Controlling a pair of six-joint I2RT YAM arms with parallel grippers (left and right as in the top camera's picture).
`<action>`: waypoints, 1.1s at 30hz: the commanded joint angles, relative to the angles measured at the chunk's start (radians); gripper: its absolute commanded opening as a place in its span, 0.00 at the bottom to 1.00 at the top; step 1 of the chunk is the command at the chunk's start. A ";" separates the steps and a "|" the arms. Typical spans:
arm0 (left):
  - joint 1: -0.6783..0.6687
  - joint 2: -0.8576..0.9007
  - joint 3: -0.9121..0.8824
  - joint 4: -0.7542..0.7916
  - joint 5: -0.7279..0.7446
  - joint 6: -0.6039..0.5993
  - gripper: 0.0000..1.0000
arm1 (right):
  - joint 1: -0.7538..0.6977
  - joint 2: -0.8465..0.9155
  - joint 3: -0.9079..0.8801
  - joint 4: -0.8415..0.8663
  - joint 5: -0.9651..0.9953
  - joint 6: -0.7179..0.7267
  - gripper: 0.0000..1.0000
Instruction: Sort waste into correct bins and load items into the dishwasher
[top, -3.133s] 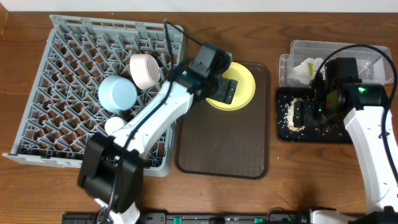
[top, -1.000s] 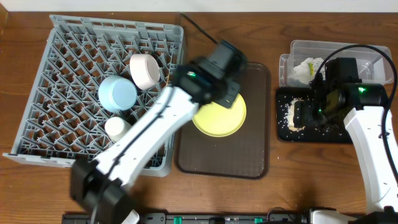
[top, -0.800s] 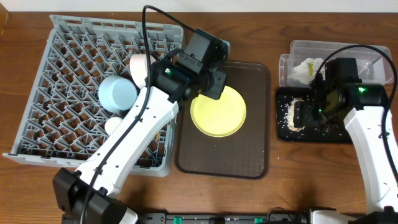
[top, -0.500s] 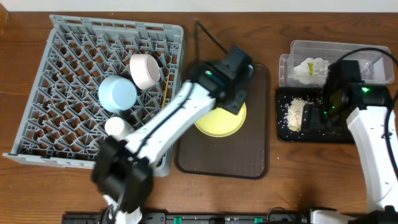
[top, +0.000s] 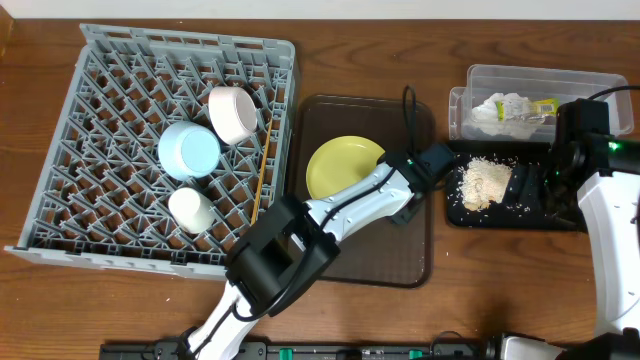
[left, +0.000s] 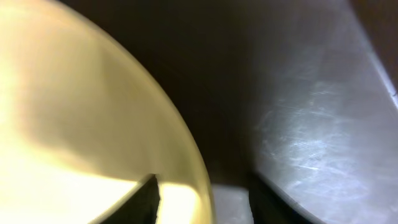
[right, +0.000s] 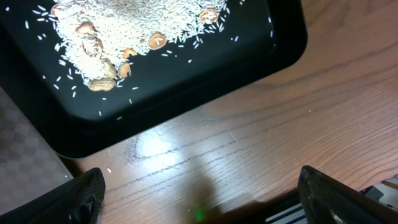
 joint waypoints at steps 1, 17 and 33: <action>0.000 0.059 -0.008 -0.021 -0.089 -0.001 0.19 | -0.008 -0.013 0.014 0.000 0.002 0.017 0.97; 0.002 -0.171 0.053 -0.141 -0.116 0.001 0.06 | -0.008 -0.013 0.014 -0.001 0.002 0.016 0.96; 0.355 -0.576 0.053 -0.142 0.303 0.008 0.06 | -0.008 -0.013 0.014 -0.003 -0.006 0.016 0.96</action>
